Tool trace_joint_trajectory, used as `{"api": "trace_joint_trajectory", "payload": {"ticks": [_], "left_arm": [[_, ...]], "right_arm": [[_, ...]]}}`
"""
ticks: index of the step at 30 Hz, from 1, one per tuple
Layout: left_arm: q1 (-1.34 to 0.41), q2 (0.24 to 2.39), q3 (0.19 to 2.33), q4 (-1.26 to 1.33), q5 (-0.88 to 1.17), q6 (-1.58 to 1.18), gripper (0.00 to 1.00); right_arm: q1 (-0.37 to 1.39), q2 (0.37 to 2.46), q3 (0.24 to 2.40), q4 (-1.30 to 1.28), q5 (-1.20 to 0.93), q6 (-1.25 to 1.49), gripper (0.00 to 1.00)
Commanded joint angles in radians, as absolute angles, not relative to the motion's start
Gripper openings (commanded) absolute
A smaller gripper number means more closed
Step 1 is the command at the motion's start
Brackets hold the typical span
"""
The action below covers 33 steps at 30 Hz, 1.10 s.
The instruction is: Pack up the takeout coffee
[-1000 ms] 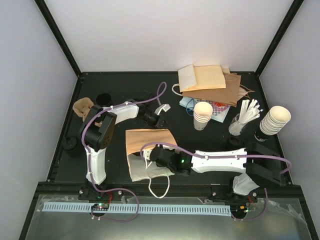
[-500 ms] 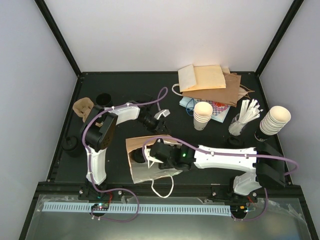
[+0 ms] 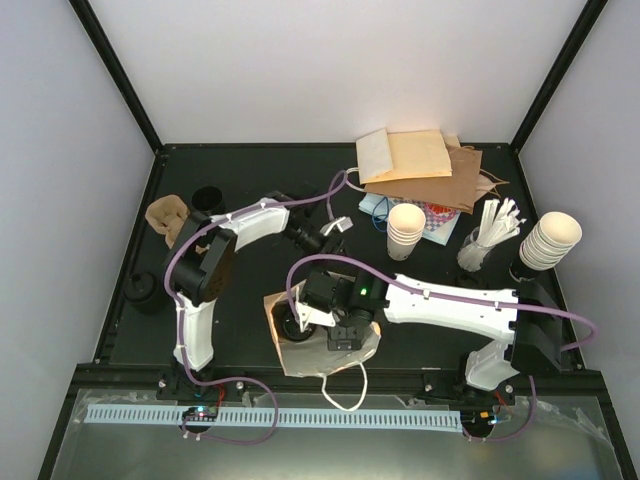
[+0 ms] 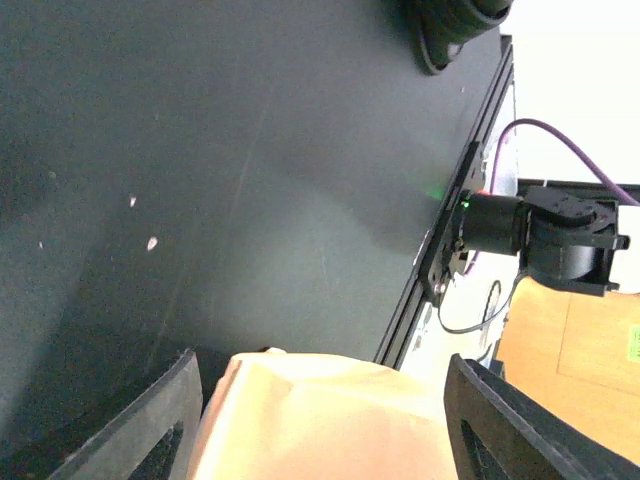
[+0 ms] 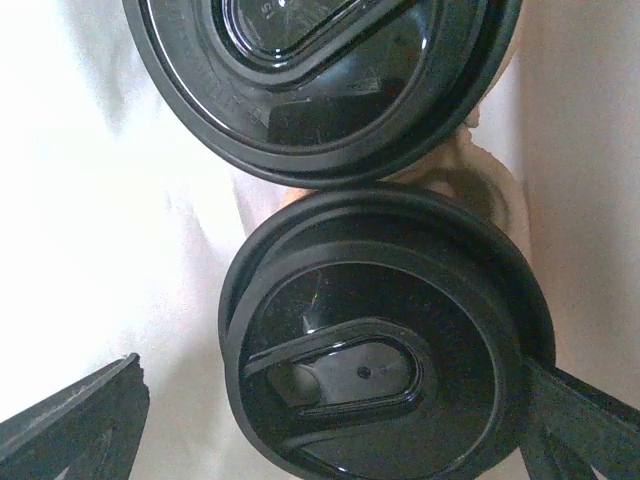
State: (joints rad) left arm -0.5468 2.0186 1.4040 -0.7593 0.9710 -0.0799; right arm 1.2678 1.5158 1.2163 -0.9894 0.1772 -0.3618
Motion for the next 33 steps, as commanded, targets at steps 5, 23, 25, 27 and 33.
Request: {"api": "trace_joint_trajectory", "payload": {"ticks": [5, 23, 25, 27, 33], "left_arm": [[-0.484, 2.012, 1.546, -0.868, 0.983, -0.072, 0.83], [-0.183, 1.402, 1.386, -0.764, 0.772, -0.178, 0.85], [-0.165, 1.328, 1.351, -0.774, 0.774, -0.158, 0.85], [-0.162, 1.253, 1.311, -0.775, 0.798, -0.125, 0.85], [-0.162, 1.033, 1.215, -0.772, 0.818, -0.037, 0.83]], "right_arm": [[1.262, 1.559, 1.362, -1.251, 0.112, -0.332, 1.0], [1.156, 1.578, 1.479, -1.264, -0.021, -0.312, 1.0], [1.138, 1.59, 1.484, -1.264, -0.042, -0.308, 1.0], [1.118, 1.606, 1.491, -1.269, -0.066, -0.303, 1.0], [1.066, 1.644, 1.51, -1.278, -0.138, -0.287, 1.0]]}}
